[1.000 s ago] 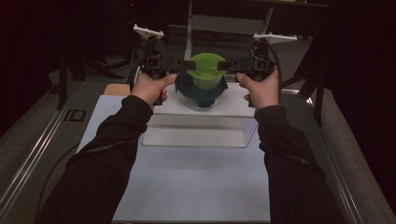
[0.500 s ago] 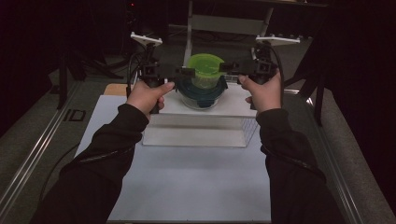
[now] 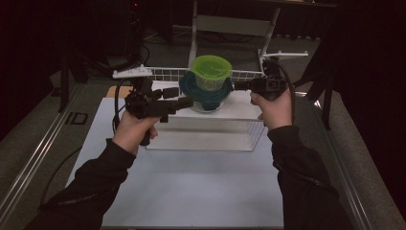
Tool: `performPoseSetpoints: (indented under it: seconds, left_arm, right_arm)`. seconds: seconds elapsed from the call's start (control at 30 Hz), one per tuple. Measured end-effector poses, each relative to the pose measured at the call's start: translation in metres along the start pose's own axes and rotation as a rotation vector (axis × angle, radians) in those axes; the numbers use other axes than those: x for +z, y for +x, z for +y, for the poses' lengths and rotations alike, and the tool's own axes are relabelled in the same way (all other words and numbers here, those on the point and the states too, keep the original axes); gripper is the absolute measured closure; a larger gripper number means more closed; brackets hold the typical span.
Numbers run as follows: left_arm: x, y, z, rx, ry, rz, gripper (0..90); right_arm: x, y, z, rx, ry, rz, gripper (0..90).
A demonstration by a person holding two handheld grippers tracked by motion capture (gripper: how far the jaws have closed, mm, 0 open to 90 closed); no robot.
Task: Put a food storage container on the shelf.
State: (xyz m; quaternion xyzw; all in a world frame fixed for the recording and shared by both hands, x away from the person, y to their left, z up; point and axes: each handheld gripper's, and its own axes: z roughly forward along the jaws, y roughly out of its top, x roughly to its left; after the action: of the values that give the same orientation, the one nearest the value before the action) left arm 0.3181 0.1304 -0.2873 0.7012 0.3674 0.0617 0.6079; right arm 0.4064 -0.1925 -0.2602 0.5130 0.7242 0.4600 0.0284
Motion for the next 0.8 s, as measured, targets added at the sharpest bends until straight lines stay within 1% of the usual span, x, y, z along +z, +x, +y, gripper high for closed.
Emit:
performPoseSetpoints:
  seconds: [0.03,0.07,0.1,0.13,0.17,0.23,0.33,0.37,0.4,0.47,0.53,0.7,0.73,0.8]
  left_arm:
    - [-0.002,-0.001,-0.008,0.012,-0.016,-0.005,20.4]
    - [-0.003,-0.002,-0.015,0.030,-0.012,-0.002,14.5]
    - [-0.005,-0.003,-0.024,0.041,-0.020,0.006,11.8]
    - [-0.006,-0.005,-0.034,0.056,-0.033,0.001,8.8]
    - [-0.007,-0.005,-0.040,0.065,-0.028,0.001,2.3]
    - [-0.009,-0.008,-0.057,0.085,-0.035,0.004,0.6]
    - [-0.010,-0.011,-0.078,0.095,-0.020,0.009,0.6]
    - [-0.010,-0.012,-0.082,0.096,-0.018,0.005,0.6]
    - [-0.010,-0.012,-0.082,0.096,-0.018,0.005,0.6]
    - [-0.011,-0.014,-0.094,0.111,-0.009,0.000,0.6]
    - [-0.011,-0.016,-0.099,0.131,0.004,0.003,0.6]
    - [-0.009,-0.020,-0.105,0.152,0.022,-0.011,0.6]
    - [-0.009,-0.020,-0.105,0.154,0.021,-0.013,0.6]
    - [-0.008,-0.021,-0.106,0.156,0.022,-0.014,0.6]
  right_arm:
    - [0.003,-0.001,0.000,-0.001,0.007,-0.009,89.8]
    - [0.005,-0.001,-0.001,-0.003,0.008,-0.019,89.8]
    - [0.008,-0.002,-0.001,0.002,0.004,-0.019,89.8]
    - [0.010,-0.003,-0.001,0.010,-0.001,-0.013,89.8]
    - [0.013,-0.004,-0.001,0.017,-0.012,-0.012,89.8]
    - [0.016,-0.004,0.000,0.022,-0.021,-0.007,89.8]
    - [0.024,-0.006,0.002,0.037,-0.028,-0.007,89.8]
    - [0.027,-0.006,0.003,0.039,-0.031,-0.011,89.8]
    - [0.027,-0.006,0.003,0.039,-0.031,-0.011,89.8]
    - [0.034,-0.006,0.005,0.045,-0.034,-0.014,89.8]
    - [0.038,-0.006,0.006,0.051,-0.034,-0.008,89.8]
    - [0.044,-0.003,0.008,0.058,-0.032,0.001,89.8]
    - [0.045,-0.002,0.008,0.060,-0.030,0.009,89.7]
    - [0.047,0.000,0.009,0.055,-0.028,0.009,89.7]
